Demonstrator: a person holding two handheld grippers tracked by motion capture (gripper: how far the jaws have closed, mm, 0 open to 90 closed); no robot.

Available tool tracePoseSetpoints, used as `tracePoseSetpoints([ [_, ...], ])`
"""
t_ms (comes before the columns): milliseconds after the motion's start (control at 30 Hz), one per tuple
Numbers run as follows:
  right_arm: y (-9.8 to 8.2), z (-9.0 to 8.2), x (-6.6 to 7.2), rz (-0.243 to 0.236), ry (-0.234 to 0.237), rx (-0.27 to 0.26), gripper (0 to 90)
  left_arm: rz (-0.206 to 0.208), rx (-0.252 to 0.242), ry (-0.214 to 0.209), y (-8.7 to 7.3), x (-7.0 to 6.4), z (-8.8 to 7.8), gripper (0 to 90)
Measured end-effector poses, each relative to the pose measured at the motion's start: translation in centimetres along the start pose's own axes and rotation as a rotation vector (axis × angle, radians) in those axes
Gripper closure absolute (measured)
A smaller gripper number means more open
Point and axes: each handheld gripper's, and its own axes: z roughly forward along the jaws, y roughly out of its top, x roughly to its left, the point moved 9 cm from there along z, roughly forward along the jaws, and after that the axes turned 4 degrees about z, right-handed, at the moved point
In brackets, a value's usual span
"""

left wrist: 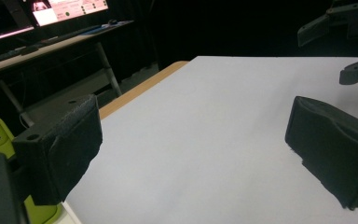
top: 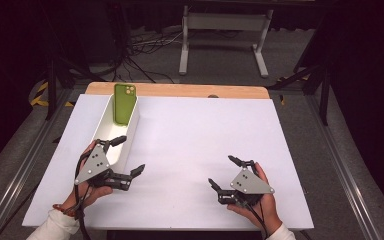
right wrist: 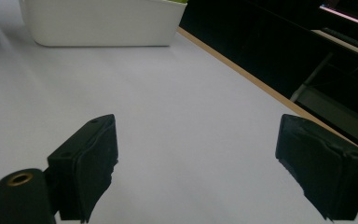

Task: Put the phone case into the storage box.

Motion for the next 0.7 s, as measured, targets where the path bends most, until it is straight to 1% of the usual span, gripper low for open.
tracePoseSetpoints([
  [33,0.0,0.0,0.0,0.0,0.0,-0.001,13.8,0.002,-0.002,-0.002,0.0,-0.1,0.0,4.8],
  [67,0.0,0.0,0.0,0.0,0.0,-0.001,13.8,-0.007,0.004,-0.005,-0.2,-0.2,0.0,4.8],
  [100,0.0,-0.1,0.0,-0.001,-0.003,-0.002,13.8,0.003,0.008,-0.01,-0.2,-0.3,0.0,4.8],
  [133,0.1,-0.1,0.0,-0.001,-0.004,-0.004,13.8,-0.004,0.007,-0.008,-0.3,-0.5,0.0,4.8],
  [267,0.0,-0.1,0.1,-0.002,-0.002,-0.002,13.8,0.002,0.013,-0.01,-0.6,-0.7,-0.1,5.0],
  [333,0.0,-0.1,0.1,-0.002,-0.003,-0.001,13.8,-0.003,0.019,-0.019,-0.7,-1.0,-0.2,5.5],
  [433,0.0,-0.1,0.1,-0.002,-0.004,-0.002,13.8,0.002,0.026,-0.023,-0.9,-1.1,-0.3,5.7],
  [467,0.0,-0.2,0.1,-0.003,-0.003,-0.002,13.8,-0.005,0.024,-0.026,-1.0,-1.2,-0.3,5.7],
  [567,0.1,-0.2,0.1,-0.003,-0.006,-0.004,13.8,0.008,0.033,-0.03,-1.2,-1.4,-0.4,5.5],
  [700,0.1,-0.2,0.1,0.001,-0.005,-0.008,13.7,0.005,0.032,-0.032,-1.3,-1.6,-0.6,5.4],
])
